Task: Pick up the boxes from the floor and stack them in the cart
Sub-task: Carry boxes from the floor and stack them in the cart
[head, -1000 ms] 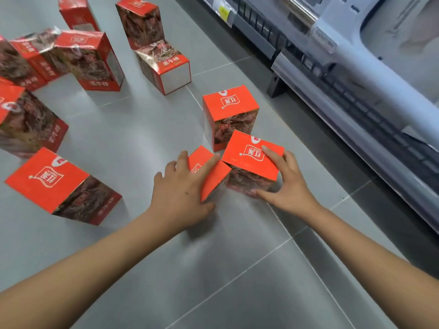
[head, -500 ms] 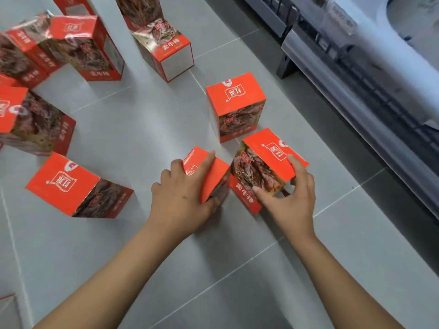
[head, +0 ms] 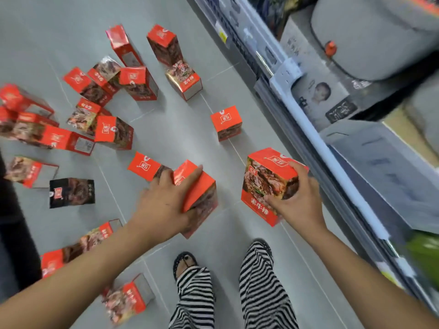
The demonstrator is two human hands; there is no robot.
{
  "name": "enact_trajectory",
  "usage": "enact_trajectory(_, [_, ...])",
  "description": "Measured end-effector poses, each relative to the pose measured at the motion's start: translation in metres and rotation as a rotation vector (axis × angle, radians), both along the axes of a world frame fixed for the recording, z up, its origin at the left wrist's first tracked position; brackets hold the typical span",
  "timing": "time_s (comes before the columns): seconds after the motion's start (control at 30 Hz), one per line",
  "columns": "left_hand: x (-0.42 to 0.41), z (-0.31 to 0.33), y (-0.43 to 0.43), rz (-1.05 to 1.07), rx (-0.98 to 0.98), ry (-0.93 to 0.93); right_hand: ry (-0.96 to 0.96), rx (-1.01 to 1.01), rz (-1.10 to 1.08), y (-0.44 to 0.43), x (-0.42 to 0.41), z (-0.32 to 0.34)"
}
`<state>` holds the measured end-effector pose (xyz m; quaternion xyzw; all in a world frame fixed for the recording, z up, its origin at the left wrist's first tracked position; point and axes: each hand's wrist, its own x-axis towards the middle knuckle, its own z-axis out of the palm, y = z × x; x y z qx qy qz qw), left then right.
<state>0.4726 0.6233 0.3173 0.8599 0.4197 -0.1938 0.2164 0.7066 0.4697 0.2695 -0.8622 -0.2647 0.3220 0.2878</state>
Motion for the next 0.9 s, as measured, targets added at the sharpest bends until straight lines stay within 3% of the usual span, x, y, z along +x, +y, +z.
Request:
enact_trajectory(0.2, [-0.003,0.129,-0.030,-0.057,0.030,0.021,0.001,-0.010,0.013,-0.045,-0.016,0.136])
enact_trajectory(0.37, [-0.001,0.201,-0.052,-0.168,0.036,-0.019,-0.046,0.027,-0.137,-0.093,-0.045,0.213])
enact_trajectory(0.63, [0.019,0.286,-0.109,-0.462,0.053,-0.105,-0.098,0.122,-0.498,-0.194,-0.108,0.293])
enact_trajectory(0.9, [0.063,0.328,-0.234,-0.828,0.044,-0.147,-0.149,0.143,-0.863,-0.335,-0.172,0.349])
